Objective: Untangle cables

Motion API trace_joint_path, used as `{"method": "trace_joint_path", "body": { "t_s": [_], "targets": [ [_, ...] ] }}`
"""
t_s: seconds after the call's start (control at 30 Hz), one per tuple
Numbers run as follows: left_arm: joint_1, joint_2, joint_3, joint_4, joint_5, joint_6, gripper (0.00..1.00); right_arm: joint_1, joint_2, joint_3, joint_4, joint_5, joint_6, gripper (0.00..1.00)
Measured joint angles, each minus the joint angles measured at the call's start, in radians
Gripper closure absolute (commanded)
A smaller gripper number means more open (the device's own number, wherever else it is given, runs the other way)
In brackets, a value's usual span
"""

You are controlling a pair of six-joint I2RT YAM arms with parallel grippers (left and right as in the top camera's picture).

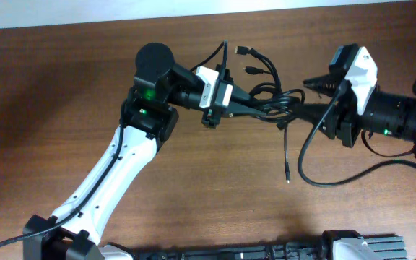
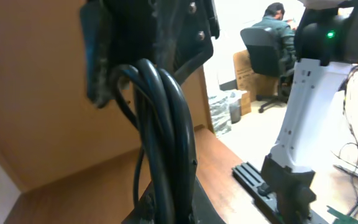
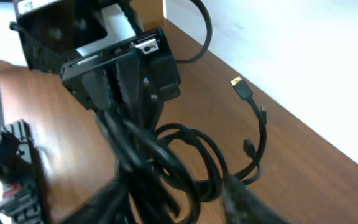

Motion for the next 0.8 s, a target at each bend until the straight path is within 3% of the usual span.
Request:
{"method": "trace_joint_path", "body": {
  "t_s": [0.07,0.27,0.3,0.37,0.47,0.8],
  "targets": [
    [0.0,0.0,0.0,0.002,-0.009,0.0,0.99,0.0,0.0,0.0,0.001,-0.002,-0.01,0.92],
    [0.005,0.0,0.0,0.003,-0.015,0.0,0.96,0.0,-0.003,0.0,-0.001,-0.001,-0.008,0.93],
    [0.005,0.0,0.0,0.003,-0.015,0.0,0.95,0.0,-0.003,0.0,0.0,-0.001,-0.008,0.92],
    [0.005,0.0,0.0,0.003,-0.015,0.0,0.94,0.0,-0.003,0.0,0.0,-0.001,-0.009,0.55],
    [0.003,0.0,0.0,0.003,-0.011,0.0,0.93,0.0,-0.003,0.0,0.007,0.002,-0.008,0.47],
    [-0.045,0.0,0.0,0.01,-0.037,0.0,0.93,0.0,-0.003,0.0,0.006,-0.005,-0.005,0.56]
  ]
}}
